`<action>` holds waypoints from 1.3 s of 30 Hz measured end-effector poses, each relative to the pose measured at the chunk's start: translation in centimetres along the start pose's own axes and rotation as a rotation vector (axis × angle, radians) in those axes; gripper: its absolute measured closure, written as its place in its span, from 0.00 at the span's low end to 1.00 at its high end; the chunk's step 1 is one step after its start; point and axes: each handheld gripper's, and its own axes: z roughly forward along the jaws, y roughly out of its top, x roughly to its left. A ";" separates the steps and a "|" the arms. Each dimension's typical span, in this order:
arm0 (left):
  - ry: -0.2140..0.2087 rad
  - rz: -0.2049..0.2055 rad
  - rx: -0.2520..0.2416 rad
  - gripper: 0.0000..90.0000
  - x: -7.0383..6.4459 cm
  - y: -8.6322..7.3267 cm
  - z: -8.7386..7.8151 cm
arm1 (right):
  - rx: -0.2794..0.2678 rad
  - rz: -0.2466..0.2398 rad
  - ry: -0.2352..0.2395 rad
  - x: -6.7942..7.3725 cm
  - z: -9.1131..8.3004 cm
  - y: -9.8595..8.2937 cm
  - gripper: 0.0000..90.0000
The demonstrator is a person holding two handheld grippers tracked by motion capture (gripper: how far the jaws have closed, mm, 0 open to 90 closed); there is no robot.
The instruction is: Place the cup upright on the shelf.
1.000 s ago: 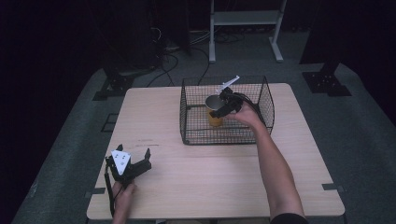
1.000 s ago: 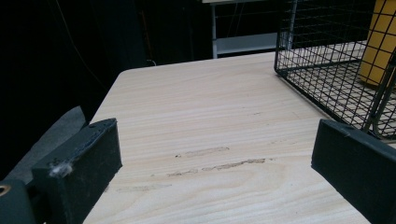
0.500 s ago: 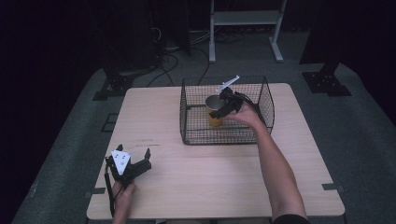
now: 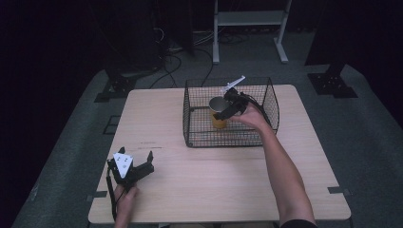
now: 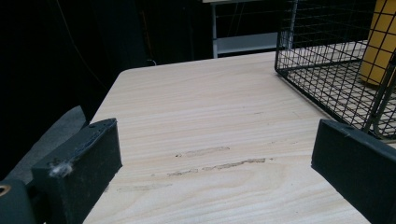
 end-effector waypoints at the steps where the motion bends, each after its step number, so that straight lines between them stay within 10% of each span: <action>1: 0.000 0.000 0.000 0.01 0.0 0.0 0.0 | 0.000 0.000 0.000 0.0 0.0 0.0 0.00; 39: 0.003 0.005 0.005 0.01 -0.1 0.0 0.0 | -0.123 0.050 -0.020 -0.9 -7.2 0.0 0.00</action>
